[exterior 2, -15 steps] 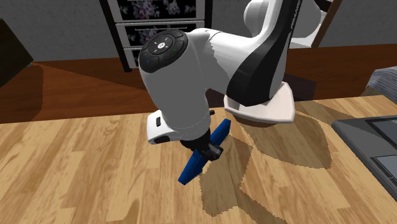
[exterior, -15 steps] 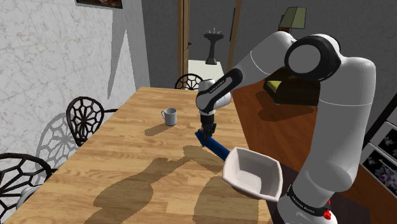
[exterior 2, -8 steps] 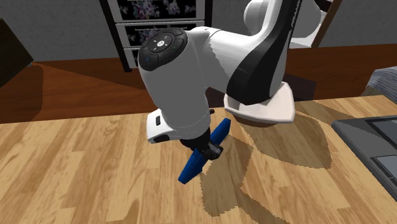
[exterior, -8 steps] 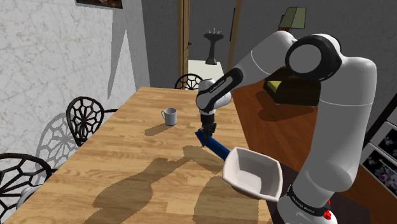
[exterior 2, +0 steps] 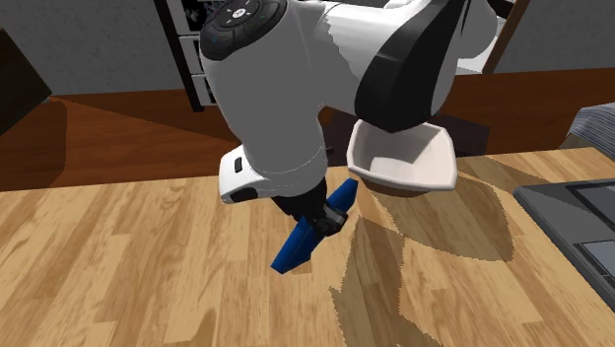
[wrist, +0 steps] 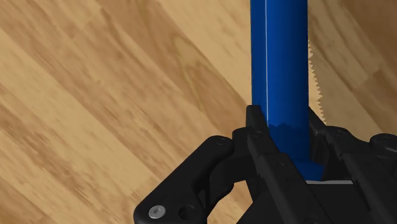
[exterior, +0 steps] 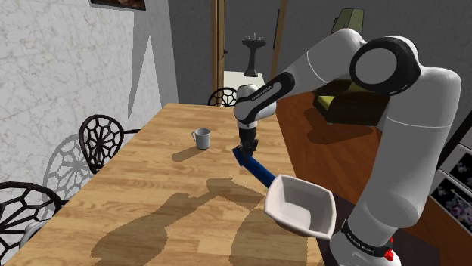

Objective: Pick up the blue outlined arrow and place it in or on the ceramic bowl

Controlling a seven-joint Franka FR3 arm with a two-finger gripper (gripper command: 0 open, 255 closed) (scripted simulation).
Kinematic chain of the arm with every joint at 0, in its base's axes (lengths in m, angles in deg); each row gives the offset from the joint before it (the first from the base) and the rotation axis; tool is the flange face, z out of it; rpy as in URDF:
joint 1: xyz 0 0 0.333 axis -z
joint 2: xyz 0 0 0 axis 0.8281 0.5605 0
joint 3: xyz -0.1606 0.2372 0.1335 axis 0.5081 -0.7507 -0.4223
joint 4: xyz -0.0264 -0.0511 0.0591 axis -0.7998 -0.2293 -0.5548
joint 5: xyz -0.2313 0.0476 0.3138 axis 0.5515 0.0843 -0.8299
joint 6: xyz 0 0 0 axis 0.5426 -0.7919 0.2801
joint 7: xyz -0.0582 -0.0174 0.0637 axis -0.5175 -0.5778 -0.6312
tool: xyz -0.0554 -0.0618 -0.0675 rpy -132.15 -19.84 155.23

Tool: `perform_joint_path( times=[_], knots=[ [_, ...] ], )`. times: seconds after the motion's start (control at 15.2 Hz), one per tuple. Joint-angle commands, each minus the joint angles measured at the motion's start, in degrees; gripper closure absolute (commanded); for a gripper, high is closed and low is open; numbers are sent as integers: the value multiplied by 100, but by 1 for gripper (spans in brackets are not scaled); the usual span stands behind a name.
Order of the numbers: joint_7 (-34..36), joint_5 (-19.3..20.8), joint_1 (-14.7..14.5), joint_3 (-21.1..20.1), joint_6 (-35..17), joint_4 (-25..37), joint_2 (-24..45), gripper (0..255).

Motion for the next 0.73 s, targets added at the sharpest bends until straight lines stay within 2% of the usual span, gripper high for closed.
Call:
perform_joint_path(
  times=[0.0,0.66],
  knots=[
    [22,14,-5,1,152,28,-120,255],
    [89,68,-6,11,869,306,-562,255]
  ],
)
